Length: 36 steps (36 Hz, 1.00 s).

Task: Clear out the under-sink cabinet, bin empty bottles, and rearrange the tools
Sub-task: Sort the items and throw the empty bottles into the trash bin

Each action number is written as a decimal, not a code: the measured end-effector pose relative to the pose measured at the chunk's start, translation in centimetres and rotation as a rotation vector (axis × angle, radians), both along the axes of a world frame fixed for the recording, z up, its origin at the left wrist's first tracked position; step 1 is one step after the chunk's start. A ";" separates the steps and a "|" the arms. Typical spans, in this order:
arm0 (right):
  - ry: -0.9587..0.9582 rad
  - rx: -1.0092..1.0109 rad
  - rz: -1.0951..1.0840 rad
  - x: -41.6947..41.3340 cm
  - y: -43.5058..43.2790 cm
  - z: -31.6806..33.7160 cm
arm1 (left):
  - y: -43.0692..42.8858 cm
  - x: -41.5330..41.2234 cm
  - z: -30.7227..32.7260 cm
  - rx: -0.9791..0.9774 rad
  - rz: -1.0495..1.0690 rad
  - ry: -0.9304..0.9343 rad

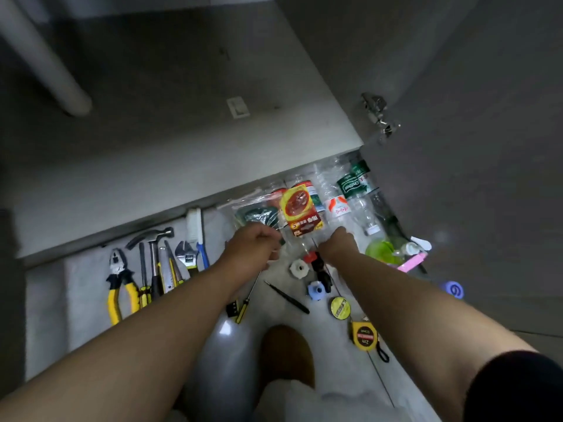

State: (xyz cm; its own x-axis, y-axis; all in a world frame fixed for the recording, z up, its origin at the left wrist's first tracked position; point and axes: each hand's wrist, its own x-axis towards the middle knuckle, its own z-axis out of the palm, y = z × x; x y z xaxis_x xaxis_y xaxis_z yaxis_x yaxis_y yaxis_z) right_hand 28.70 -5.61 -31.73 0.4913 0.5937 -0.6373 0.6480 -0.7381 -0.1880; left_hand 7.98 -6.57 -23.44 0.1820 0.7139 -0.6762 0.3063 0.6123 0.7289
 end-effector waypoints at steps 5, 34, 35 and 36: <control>0.026 -0.014 -0.047 0.4 0.5 -0.5 | 0.0 1.2 0.1 -0.027 -0.040 -0.051; 0.821 0.140 -0.307 -1.7 -5.1 11.0 | 0.1 2.1 0.3 0.016 0.218 -0.331; 0.730 0.171 -0.307 -1.5 -4.1 10.2 | 0.3 1.8 -0.1 0.021 0.240 -0.317; 0.596 0.199 -0.283 -1.1 -3.0 9.3 | 0.5 1.4 -0.4 0.021 0.255 -0.312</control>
State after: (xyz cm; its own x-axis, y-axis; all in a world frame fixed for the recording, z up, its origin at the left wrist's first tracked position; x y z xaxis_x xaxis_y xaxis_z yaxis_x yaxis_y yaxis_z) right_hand 27.61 -8.65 -22.46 0.2441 0.6283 -0.7387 0.1795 -0.7779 -0.6023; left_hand 9.41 -6.05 -23.86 0.1908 0.7761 -0.6011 -0.0916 0.6237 0.7762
